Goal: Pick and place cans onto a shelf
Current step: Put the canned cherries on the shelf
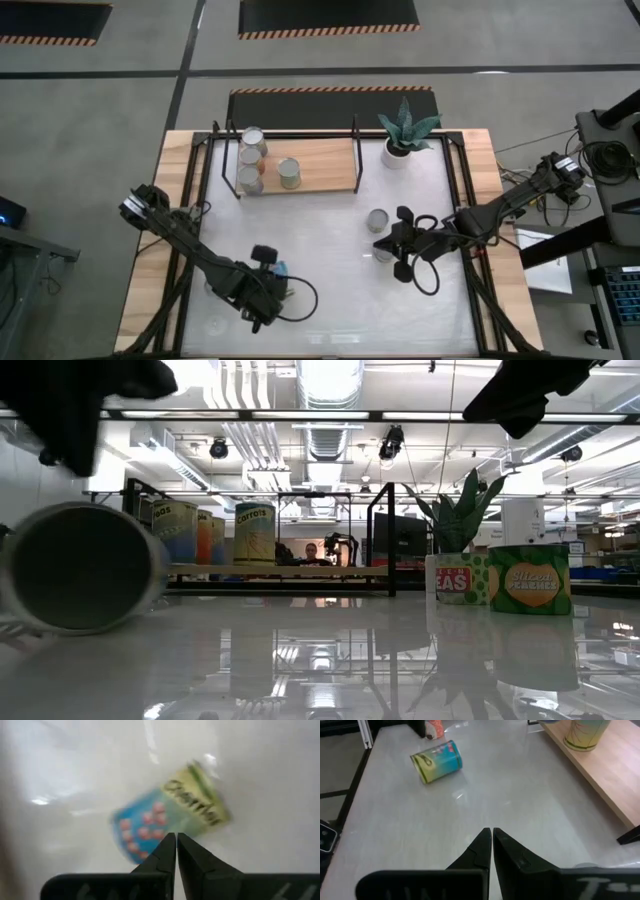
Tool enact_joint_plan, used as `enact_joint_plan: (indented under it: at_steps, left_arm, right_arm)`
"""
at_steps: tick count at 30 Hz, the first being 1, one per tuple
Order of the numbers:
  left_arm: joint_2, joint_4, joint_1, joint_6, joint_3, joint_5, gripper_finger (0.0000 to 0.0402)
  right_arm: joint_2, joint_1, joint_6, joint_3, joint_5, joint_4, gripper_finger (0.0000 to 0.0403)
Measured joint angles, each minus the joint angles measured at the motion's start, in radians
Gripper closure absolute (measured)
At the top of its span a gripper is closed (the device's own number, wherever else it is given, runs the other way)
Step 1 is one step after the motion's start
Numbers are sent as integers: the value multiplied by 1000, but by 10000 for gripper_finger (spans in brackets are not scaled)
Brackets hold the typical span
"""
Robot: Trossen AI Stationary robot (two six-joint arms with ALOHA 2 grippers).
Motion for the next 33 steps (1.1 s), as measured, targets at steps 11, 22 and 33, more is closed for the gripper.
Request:
enact_joint_plan:
  at_steps: [11, 22, 33]
  left_arm:
    - [-3, 68, 17, 62, -48, -217, 402]
    - [-3, 198, 22, 63, -163, -223, 402]
    - [-2, 444, 165, 175, -284, -350, 402]
  right_arm:
    - [125, -1, -132, 0, -2, 178, 394]
    - [254, -67, -23, 0, -58, 332, 359]
    - [382, -50, -115, 0, -56, 334, 187]
